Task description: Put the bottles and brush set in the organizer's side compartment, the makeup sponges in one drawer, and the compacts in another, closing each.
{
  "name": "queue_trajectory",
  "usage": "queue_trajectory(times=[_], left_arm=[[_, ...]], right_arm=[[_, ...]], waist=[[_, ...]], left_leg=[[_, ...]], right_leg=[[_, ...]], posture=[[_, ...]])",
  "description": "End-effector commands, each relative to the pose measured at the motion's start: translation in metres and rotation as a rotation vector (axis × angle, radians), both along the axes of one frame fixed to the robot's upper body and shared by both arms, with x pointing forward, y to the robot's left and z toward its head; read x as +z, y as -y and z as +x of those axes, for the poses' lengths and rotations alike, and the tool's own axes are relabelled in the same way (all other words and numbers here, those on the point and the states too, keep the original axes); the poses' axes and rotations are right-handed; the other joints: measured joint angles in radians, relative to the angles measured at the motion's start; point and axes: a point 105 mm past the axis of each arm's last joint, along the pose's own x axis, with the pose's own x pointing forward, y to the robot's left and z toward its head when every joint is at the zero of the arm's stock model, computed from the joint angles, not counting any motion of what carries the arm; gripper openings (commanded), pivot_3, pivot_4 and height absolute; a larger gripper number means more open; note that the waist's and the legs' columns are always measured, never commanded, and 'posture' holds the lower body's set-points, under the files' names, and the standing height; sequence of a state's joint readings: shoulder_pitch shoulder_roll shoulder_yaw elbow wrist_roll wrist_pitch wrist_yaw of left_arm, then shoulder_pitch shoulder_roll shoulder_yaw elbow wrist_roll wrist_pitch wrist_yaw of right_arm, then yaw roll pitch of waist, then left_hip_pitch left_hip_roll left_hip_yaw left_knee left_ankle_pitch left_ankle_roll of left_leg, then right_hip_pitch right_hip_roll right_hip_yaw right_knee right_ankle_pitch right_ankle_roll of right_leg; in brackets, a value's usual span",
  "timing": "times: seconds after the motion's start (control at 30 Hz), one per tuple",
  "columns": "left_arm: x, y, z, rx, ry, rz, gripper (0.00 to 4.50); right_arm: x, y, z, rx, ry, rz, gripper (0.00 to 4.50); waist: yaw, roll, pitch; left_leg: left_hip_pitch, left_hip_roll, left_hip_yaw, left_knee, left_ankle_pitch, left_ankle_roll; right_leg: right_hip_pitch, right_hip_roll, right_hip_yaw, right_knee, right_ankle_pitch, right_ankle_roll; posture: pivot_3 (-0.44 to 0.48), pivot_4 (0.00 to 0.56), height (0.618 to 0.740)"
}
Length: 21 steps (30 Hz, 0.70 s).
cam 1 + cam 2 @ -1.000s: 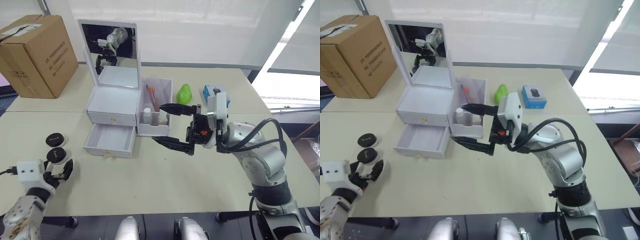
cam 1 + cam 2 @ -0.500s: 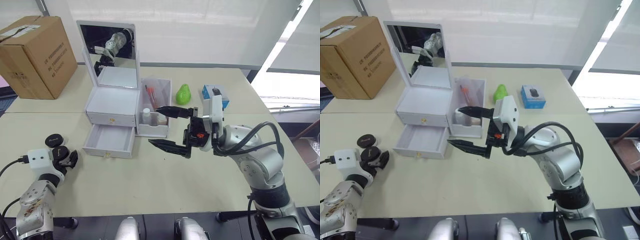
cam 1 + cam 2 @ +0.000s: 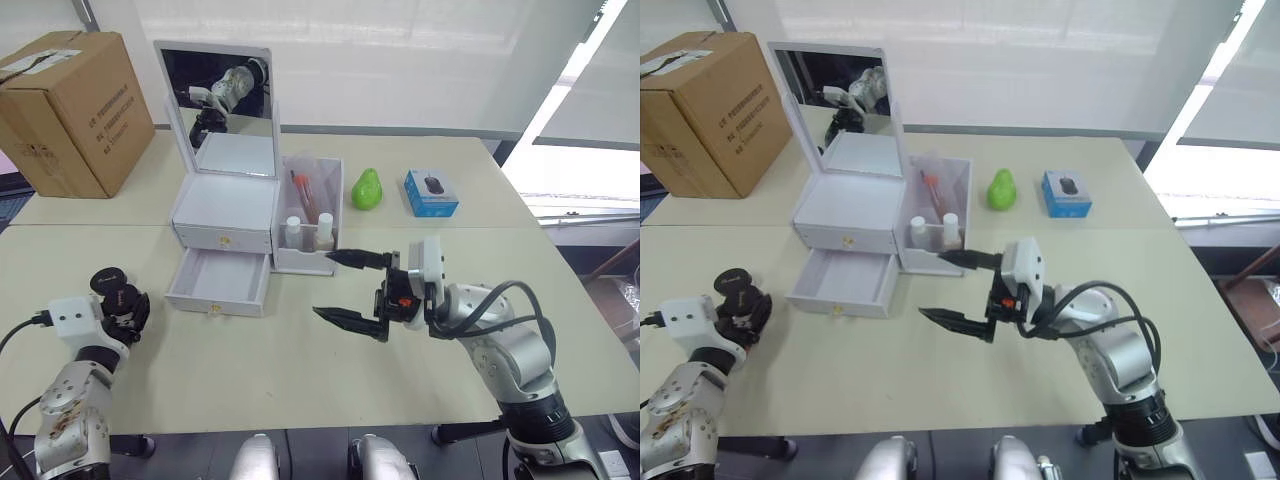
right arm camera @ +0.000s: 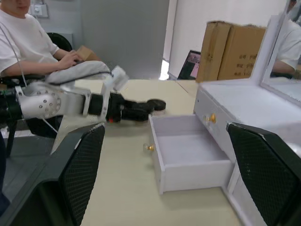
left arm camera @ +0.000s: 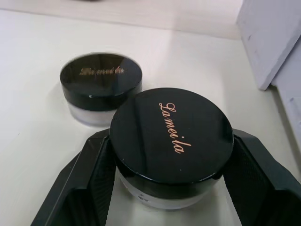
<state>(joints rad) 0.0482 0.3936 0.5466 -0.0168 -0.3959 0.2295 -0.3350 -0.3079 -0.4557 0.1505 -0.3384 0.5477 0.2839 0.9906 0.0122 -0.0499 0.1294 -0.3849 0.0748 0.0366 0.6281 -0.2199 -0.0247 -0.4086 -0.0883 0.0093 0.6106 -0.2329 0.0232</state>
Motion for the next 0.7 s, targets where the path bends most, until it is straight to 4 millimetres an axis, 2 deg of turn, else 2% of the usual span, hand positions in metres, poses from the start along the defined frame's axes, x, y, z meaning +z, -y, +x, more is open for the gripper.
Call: queue_trajectory(times=[0.03, 0.13, 0.27, 0.4, 0.7], left_arm=[[0.045, -0.001, 0.000, -0.048, 0.184, 0.070, 2.91], [0.062, 0.011, 0.002, -0.121, 0.256, 0.093, 2.91], [0.068, 0.064, 0.009, -0.371, 0.257, 0.107, 2.91], [0.067, 0.094, 0.012, -0.491, 0.239, 0.094, 2.91], [0.048, 0.093, 0.026, -0.440, 0.117, 0.095, 2.91]], right_arm=[[-0.003, 0.002, -0.008, 0.055, 0.058, -0.017, 4.50], [-0.002, 0.001, -0.008, 0.061, 0.072, 0.012, 4.50], [-0.003, -0.004, -0.010, 0.078, 0.102, 0.032, 4.50], [-0.007, -0.006, -0.012, 0.092, 0.102, 0.021, 4.50], [-0.009, -0.008, -0.012, 0.072, 0.097, 0.004, 4.50]], waist=[[0.000, 0.000, 0.000], [0.000, 0.000, 0.000], [0.003, 0.002, 0.001], [0.001, 0.002, 0.001], [-0.001, 0.001, 0.000]], left_leg=[[0.000, 0.000, 0.000, 0.000, 0.000, 0.000], [0.000, 0.000, 0.000, 0.000, 0.000, 0.000], [0.000, 0.000, 0.000, 0.000, 0.000, 0.000], [0.000, 0.000, 0.001, 0.000, 0.000, 0.000], [0.003, 0.000, -0.004, 0.000, 0.000, 0.000]], right_leg=[[0.000, 0.000, 0.000, 0.000, 0.000, 0.000], [0.000, 0.000, 0.000, 0.000, 0.000, 0.001], [0.001, 0.000, 0.000, 0.000, -0.001, 0.002], [0.002, 0.000, 0.000, 0.000, -0.001, 0.002], [0.002, 0.005, 0.003, 0.000, -0.002, 0.003]], posture=[[0.000, 0.150, 0.722], [0.000, 0.150, 0.722], [0.000, 0.150, 0.722], [0.000, 0.150, 0.722], [0.000, 0.150, 0.722]])
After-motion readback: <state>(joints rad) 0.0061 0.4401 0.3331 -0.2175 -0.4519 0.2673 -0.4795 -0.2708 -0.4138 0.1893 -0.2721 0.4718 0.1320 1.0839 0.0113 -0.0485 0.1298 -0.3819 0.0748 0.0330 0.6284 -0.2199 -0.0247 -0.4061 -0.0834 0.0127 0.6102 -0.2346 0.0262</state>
